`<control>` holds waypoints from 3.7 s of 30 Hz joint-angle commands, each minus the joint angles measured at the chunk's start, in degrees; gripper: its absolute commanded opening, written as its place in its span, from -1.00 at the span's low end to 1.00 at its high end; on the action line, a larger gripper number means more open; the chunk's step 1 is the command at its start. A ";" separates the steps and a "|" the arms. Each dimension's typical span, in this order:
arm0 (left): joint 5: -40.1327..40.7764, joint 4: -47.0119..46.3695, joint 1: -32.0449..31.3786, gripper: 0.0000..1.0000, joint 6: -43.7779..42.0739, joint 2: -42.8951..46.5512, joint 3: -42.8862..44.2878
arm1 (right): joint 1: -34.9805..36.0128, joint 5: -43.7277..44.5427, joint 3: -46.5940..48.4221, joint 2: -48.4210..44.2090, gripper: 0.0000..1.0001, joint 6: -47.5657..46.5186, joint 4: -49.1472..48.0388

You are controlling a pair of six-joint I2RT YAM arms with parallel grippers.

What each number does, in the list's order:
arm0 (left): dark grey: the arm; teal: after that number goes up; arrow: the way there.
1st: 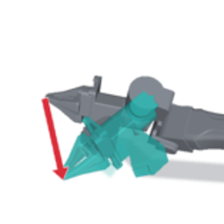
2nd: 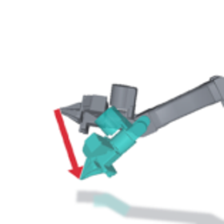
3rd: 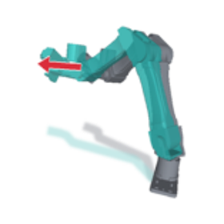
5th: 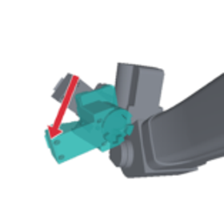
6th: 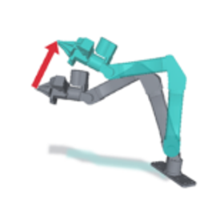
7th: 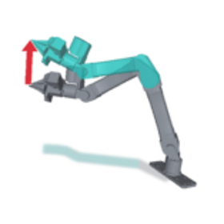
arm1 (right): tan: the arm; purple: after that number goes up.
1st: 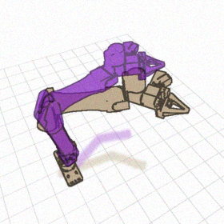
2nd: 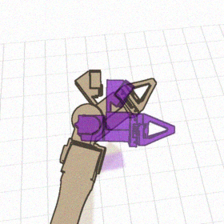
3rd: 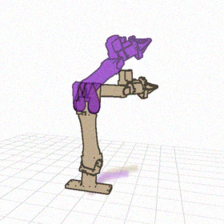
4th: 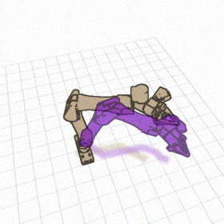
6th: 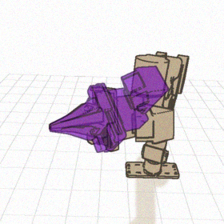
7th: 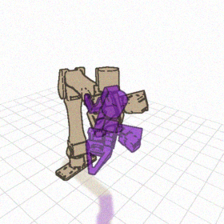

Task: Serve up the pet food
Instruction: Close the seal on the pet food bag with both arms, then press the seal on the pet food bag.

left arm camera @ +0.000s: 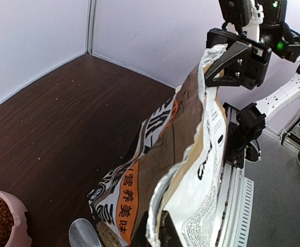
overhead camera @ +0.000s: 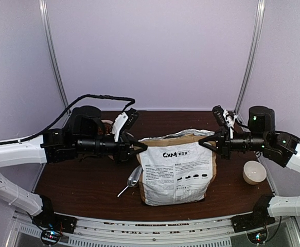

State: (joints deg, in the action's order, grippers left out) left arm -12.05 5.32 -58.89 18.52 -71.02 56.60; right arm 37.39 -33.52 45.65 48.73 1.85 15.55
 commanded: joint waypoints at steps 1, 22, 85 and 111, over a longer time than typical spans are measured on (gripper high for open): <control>5.28 1.08 1.24 -1.00 -1.20 4.68 3.76 | -0.25 6.15 5.56 -3.10 -1.00 0.40 3.87; -3.78 5.35 -0.98 -1.00 2.67 2.90 13.50 | -0.13 14.22 9.77 -12.70 -1.00 9.16 17.23; -14.49 -4.16 -3.21 0.12 -9.99 -3.64 5.20 | 26.25 22.37 38.94 21.16 -1.00 -13.11 37.08; -16.75 -14.11 -3.68 -1.00 -6.64 -4.14 1.25 | 26.18 16.71 40.31 29.45 -0.83 -12.27 32.41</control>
State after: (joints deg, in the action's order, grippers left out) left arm -28.45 -3.44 -62.22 11.51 -76.40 58.33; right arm 63.83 -15.97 84.14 77.89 -10.26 48.97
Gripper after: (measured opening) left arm 0.006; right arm 0.202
